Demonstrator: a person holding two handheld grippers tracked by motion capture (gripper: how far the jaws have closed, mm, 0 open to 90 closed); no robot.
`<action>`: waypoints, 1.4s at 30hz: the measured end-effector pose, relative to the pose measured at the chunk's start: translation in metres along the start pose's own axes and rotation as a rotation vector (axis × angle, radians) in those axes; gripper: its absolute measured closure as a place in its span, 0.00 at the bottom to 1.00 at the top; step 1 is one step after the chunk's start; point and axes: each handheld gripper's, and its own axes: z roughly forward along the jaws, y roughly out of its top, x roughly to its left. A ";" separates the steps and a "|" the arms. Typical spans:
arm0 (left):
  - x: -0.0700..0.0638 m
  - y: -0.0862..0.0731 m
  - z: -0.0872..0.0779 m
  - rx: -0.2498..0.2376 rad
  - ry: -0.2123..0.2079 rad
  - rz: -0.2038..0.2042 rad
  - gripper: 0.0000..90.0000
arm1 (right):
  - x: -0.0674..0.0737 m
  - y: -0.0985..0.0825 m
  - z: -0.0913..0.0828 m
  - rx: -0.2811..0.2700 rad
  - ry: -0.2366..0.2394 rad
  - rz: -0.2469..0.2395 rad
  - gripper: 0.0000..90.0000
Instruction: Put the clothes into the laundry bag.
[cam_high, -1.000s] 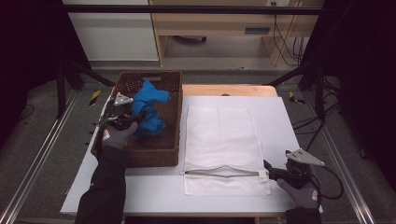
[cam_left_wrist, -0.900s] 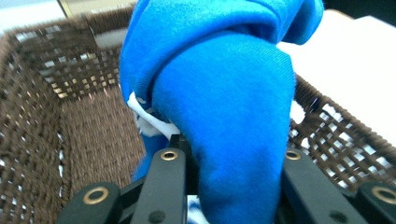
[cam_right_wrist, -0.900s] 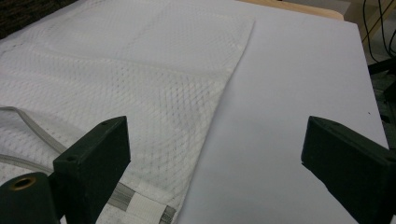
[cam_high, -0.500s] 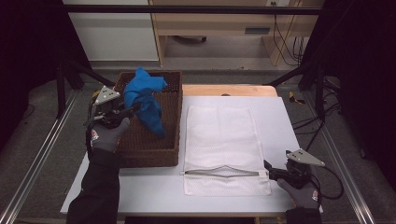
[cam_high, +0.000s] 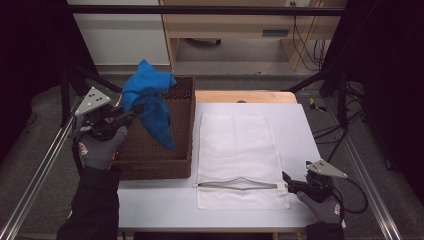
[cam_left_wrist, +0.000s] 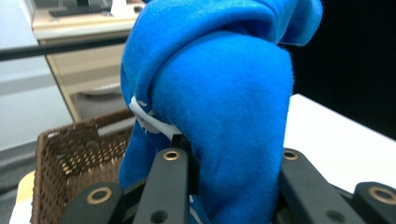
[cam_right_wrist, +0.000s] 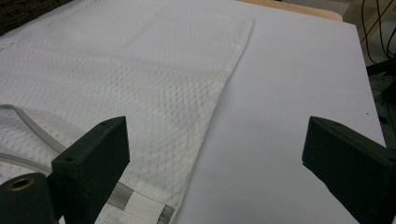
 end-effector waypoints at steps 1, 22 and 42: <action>0.000 0.000 0.000 0.000 0.000 0.000 0.83 | 0.000 0.000 0.000 0.001 0.000 0.002 0.09; -0.038 0.041 -0.026 -0.094 -0.063 0.034 0.83 | 0.000 0.000 -0.001 -0.002 0.003 0.002 0.08; -0.099 0.062 -0.005 -0.122 -0.181 0.098 0.83 | -0.001 0.001 -0.006 -0.028 0.008 -0.010 0.05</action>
